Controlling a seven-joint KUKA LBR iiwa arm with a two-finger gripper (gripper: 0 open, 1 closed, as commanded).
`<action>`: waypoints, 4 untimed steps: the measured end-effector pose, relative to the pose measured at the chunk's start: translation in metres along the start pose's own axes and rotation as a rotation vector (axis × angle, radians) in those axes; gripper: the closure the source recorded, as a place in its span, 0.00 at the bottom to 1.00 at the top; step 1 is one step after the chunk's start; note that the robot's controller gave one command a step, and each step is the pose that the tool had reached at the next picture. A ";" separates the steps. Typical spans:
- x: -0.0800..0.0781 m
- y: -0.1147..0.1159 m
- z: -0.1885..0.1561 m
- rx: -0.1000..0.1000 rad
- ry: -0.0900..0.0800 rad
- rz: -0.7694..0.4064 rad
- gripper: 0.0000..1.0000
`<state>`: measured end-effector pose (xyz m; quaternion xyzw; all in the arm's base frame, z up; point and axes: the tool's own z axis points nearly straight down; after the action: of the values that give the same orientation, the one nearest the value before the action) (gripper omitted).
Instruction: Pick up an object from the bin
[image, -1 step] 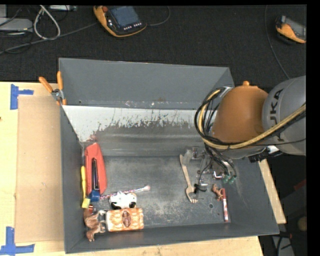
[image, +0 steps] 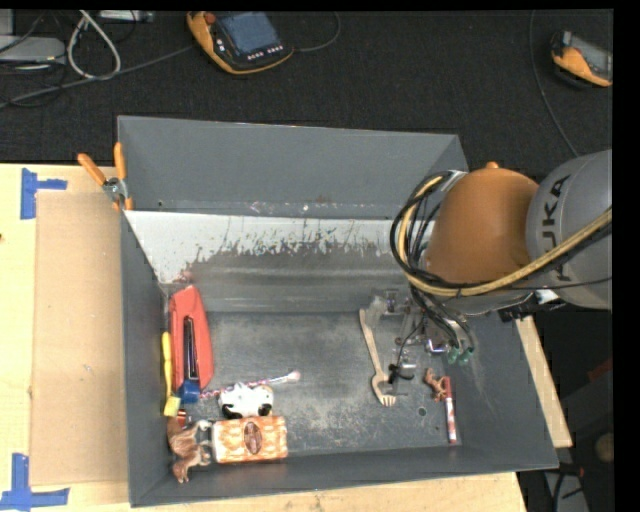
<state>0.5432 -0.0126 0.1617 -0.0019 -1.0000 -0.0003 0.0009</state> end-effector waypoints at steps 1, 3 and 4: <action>0.022 0.066 0.019 0.000 0.003 -0.012 0.00; 0.050 0.147 0.092 -0.001 0.006 -0.108 0.00; 0.067 0.168 0.086 -0.003 -0.009 -0.036 1.00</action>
Offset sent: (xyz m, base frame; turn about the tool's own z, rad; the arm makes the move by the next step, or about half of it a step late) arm -0.0159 0.0723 -0.0054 -0.0068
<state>0.4763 0.1560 0.0755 0.0158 -0.9999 -0.0016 -0.0035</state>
